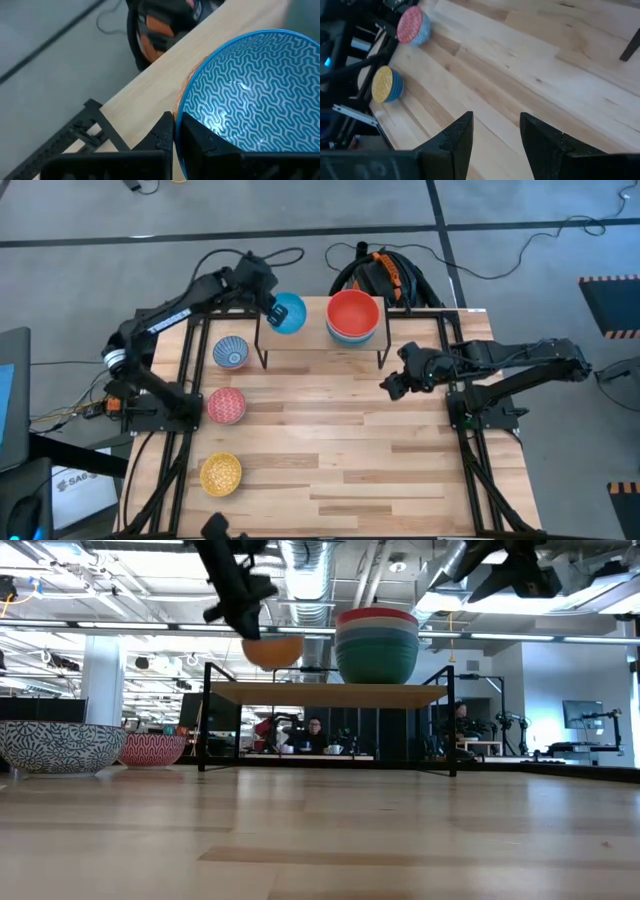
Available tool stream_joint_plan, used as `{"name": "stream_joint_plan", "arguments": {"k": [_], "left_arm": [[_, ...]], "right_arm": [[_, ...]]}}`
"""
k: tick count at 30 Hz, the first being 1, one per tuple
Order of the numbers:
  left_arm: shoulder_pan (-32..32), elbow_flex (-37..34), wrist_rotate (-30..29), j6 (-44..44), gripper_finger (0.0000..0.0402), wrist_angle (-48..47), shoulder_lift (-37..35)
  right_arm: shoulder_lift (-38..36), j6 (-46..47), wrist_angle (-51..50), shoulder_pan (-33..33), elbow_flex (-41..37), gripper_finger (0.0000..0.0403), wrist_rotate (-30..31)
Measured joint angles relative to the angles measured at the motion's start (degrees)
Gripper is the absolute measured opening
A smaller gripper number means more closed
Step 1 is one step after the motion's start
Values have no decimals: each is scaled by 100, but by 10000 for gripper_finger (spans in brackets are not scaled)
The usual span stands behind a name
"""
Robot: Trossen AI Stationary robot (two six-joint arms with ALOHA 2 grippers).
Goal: Place and stack bowls onto a shelf
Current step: Put the light blue patterned bowl on the shelf, then stack the yellow patterned bowl on top of the light blue patterned bowl on the shelf
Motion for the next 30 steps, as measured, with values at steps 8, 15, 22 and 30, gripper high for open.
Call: {"name": "stream_joint_plan", "arguments": {"k": [8, 15, 22, 30], "left_arm": [[527, 0, 693, 381, 0, 18, 622], [700, 4, 905, 535, 0, 35, 655], [762, -2, 1099, 612, 66, 20, 651], [758, 174, 1107, 605, 165, -26, 639]], "right_arm": [[17, 192, 2, -273, 0, 187, 18], [103, 184, 138, -534, 0, 187, 22], [225, -187, 372, -871, -1, 187, 16], [481, -926, 603, -1102, 5, 187, -2]]}}
